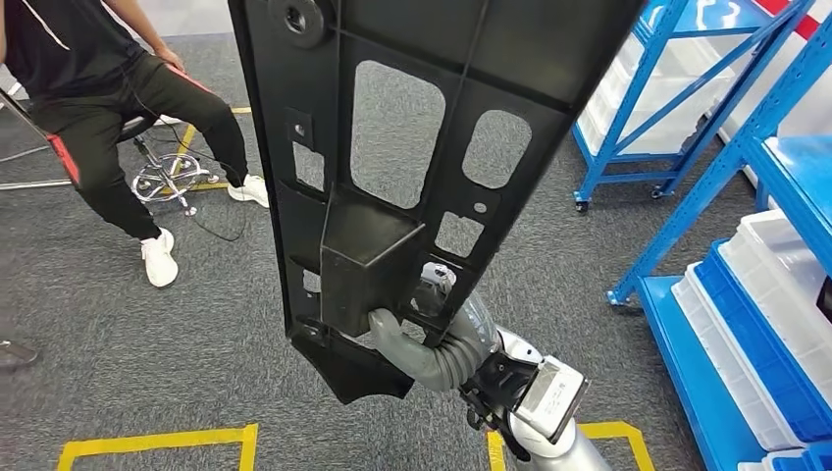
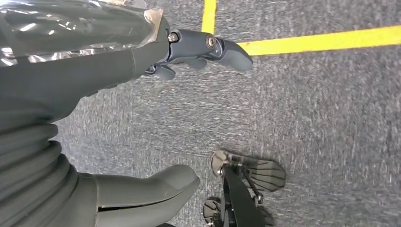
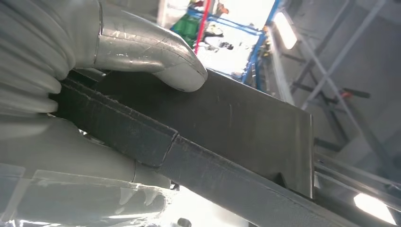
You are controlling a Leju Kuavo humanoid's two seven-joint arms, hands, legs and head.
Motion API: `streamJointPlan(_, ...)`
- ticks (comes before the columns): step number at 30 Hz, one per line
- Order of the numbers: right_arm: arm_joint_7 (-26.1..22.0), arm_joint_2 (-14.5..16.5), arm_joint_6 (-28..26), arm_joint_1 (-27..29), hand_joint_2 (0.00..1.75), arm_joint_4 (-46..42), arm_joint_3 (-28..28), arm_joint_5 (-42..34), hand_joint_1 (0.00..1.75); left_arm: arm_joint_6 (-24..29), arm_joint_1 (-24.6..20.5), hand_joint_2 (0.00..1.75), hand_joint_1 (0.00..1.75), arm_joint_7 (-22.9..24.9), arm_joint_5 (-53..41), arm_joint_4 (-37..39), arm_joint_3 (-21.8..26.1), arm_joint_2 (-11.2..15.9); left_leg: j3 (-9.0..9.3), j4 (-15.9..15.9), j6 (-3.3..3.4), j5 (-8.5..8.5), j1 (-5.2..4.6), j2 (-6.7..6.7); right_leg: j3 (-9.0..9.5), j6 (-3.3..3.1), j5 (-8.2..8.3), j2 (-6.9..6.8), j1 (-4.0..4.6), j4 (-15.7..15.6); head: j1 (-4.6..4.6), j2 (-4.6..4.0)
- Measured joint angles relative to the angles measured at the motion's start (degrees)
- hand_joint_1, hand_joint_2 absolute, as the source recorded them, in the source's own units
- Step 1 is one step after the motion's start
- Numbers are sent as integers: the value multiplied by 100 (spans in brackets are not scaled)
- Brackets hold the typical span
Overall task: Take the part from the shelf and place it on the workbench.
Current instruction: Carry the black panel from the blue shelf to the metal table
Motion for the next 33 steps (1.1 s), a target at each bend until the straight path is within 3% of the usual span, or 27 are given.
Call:
streamJointPlan(1, 1, 7, 1, 3, 175, 1, -3, -1, 175, -2, -13, 175, 0, 2, -10, 0, -1, -1, -177, 359, -21, -186, -1, 184, 2, -33, -9, -74, 21, -1, -9, 0)
streamJointPlan(2, 1, 9, 1, 8, 175, 3, -5, -1, 175, -5, -26, 175, 0, 4, -15, 0, -1, 2, -375, 749, -41, -360, 12, 284, 0, -60, -17, -154, 39, 0, -15, 0)
streamJointPlan(4, 3, 8, 2, 21, 175, 6, -8, 0, 175, -11, -29, 175, 0, 12, -17, 1, -1, 3, -608, 1203, -65, -480, 36, 358, 0, -75, -29, -309, 65, 0, -16, 0)
streamJointPlan(5, 3, 8, 3, 27, 175, 7, -10, 0, 175, -8, -26, 175, 0, 16, -12, 1, 3, 4, -562, 1114, -66, -386, 43, 383, 3, -76, -36, -379, 71, 0, -15, 0)
streamJointPlan(6, 3, 9, 3, 32, 175, 7, -15, 1, 175, -4, -24, 175, 0, 20, -4, 0, 8, 9, -398, 815, -60, -219, 46, 440, 11, -73, -44, -445, 74, 0, -16, 0)
streamJointPlan(8, 3, 12, 3, 37, 175, 7, -33, 0, 175, 4, -41, 175, 0, 29, 14, -2, 18, 22, 41, 38, -26, 75, 23, 697, 35, -38, -74, -561, 108, 4, -14, 0)
streamJointPlan(10, 3, 13, 3, 41, 175, 7, -48, -1, 175, 5, -65, 175, 0, 40, 31, -3, 26, 30, 240, -330, 25, 151, -27, 828, 59, 17, -106, -662, 146, 8, 1, 0)
streamJointPlan(12, 3, 27, 15, 43, 175, 5, -52, -1, 175, 33, -64, 175, 0, 48, 41, -3, 47, 32, 242, -363, 93, 156, -60, 693, 82, 77, -132, -764, 147, 1, 10, 1)
streamJointPlan(13, 3, 38, 25, 40, 175, 5, -55, -1, 175, 57, -55, 175, 0, 52, 43, -3, 59, 29, 260, -392, 131, 172, -58, 625, 84, 106, -161, -726, 136, 31, 12, 1)
streamJointPlan(15, -5, 48, 51, 36, 175, 5, -72, -4, 175, 98, -60, 175, 0, 59, 44, -4, 81, 23, 309, -448, 210, 214, -27, 491, -46, 114, -339, -459, 120, 357, 17, 1)
streamJointPlan(17, -11, 27, 67, 44, 175, 23, -92, -6, 175, 107, -83, 175, 0, 63, 36, -7, 93, 16, 312, -456, 247, 225, -12, 338, -406, 76, -635, -167, 98, 1094, 28, 0)
streamJointPlan(19, -9, 7, 75, 53, 175, 49, -102, -7, 175, 107, -84, 175, 0, 62, 22, -8, 99, 4, 308, -453, 251, 225, -13, 155, -710, 100, -769, -85, 90, 1622, 34, 0)
streamJointPlan(20, -10, 1, 78, 54, 175, 58, -108, -8, 175, 108, -78, 175, 0, 62, 19, -8, 102, -4, 311, -450, 249, 224, -12, 64, -721, 143, -702, -71, 85, 1582, 34, 0)
streamJointPlan(21, -10, -1, 81, 52, 175, 62, -113, -10, 175, 110, -73, 175, 0, 58, 18, -8, 104, -12, 317, -444, 244, 222, -8, -26, -614, 198, -549, -44, 74, 1308, 34, 0)
streamJointPlan(23, -10, -2, 84, 42, 175, 65, -125, -15, 175, 117, -72, 175, 0, 45, 12, -9, 108, -22, 316, -417, 207, 207, -5, -200, -267, 285, -198, 147, 35, 510, 36, 0)
streamJointPlan(25, -11, -4, 88, 38, 175, 68, -131, -22, 175, 122, -64, 175, 0, 24, -1, -9, 110, -22, 285, -393, 140, 199, -10, -325, -70, 253, -33, 283, 24, 86, 32, 0)
streamJointPlan(27, -13, 4, 91, 37, 175, 70, -134, -31, 175, 122, -39, 175, 0, 11, -8, -9, 112, -21, 252, -406, 70, 219, 0, -410, -49, 160, -10, 211, 39, 57, 27, 0)
streamJointPlan(28, -13, 16, 92, 32, 175, 70, -135, -36, 175, 121, -26, 175, 0, 9, -10, -8, 112, -25, 237, -394, 41, 210, 5, -375, -44, 125, 3, 160, 31, 47, 27, 0)
streamJointPlan(30, -17, 42, 99, 25, 175, 70, -138, -45, 175, 114, -24, 175, 0, 9, -27, -8, 111, -31, 110, -138, -7, 47, -2, -88, -25, 36, 12, 33, 7, 21, 8, 0)
streamJointPlan(32, -20, 52, 104, 32, 175, 72, -145, -55, 175, 103, -47, 175, 0, 10, -67, -8, 109, -36, -224, 530, -44, -289, 0, 249, -19, -36, -4, -114, 28, 18, -10, 0)
streamJointPlan(33, -20, 50, 104, 37, 175, 73, -148, -60, 175, 97, -54, 175, 0, 11, -90, -8, 107, -38, -415, 894, -59, -430, 13, 318, -19, -52, -12, -196, 43, 18, -10, 0)
